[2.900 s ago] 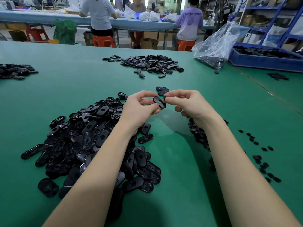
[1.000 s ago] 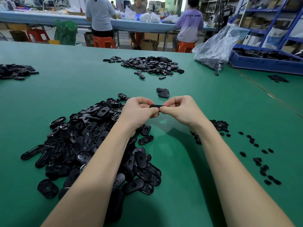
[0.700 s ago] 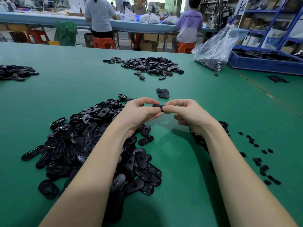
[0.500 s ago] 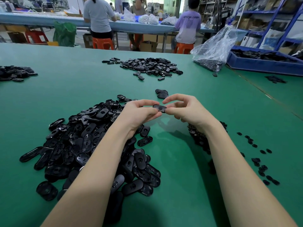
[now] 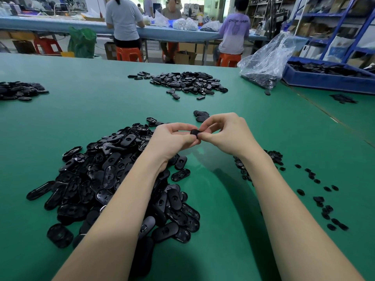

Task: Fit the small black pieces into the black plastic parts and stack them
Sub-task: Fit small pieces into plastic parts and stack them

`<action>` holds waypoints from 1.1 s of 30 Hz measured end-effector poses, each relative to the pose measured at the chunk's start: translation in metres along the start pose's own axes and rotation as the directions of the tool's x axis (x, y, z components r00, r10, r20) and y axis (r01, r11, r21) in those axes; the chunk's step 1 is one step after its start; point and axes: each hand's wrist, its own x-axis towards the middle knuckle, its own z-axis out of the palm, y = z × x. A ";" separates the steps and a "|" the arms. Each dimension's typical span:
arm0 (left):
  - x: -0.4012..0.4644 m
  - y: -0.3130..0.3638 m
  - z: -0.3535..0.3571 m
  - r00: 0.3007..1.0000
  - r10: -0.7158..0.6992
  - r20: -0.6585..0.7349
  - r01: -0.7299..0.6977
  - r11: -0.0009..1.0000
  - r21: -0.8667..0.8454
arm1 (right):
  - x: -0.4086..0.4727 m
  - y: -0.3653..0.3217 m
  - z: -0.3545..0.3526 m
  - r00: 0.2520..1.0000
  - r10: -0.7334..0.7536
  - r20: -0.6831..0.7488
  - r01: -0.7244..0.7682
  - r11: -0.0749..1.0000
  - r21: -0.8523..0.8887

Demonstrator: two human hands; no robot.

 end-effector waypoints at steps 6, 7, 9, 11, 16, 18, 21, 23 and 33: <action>-0.001 -0.002 0.001 1.000 0.025 -0.006 -0.025 1.000 0.016 | 0.000 0.000 0.000 0.998 0.067 0.006 -0.067 0.998 0.007; -0.001 -0.003 0.001 0.999 0.031 -0.009 -0.031 0.999 0.014 | 0.000 -0.001 0.001 0.998 0.059 0.004 -0.059 0.998 -0.003; 0.000 -0.003 0.001 0.999 0.041 -0.015 -0.041 0.999 0.008 | 0.000 -0.003 0.003 0.999 0.048 -0.008 -0.049 0.999 -0.016; 0.000 -0.003 0.001 0.999 0.049 -0.020 -0.049 0.999 0.016 | 0.000 -0.004 0.003 0.999 0.050 -0.003 -0.050 0.999 -0.016; 0.000 -0.002 0.004 0.999 0.015 -0.035 -0.016 0.999 -0.041 | -0.001 -0.002 -0.003 0.996 0.081 0.027 -0.081 0.997 -0.002; 0.001 0.000 0.006 0.999 -0.010 -0.041 0.006 0.996 -0.093 | -0.001 -0.001 -0.006 0.993 0.115 0.006 -0.115 0.992 0.047; 0.001 0.002 0.007 0.999 -0.020 -0.046 0.014 0.992 -0.122 | -0.001 -0.001 -0.008 0.983 0.184 0.005 -0.182 0.971 0.155; -0.001 0.002 0.007 0.999 -0.015 -0.037 0.011 0.993 -0.115 | -0.002 -0.002 -0.009 0.977 0.212 0.021 -0.212 0.957 0.196; -0.004 0.004 0.006 1.000 0.012 -0.018 -0.013 0.996 -0.087 | -0.001 -0.002 -0.006 0.962 0.256 0.094 -0.272 0.927 0.259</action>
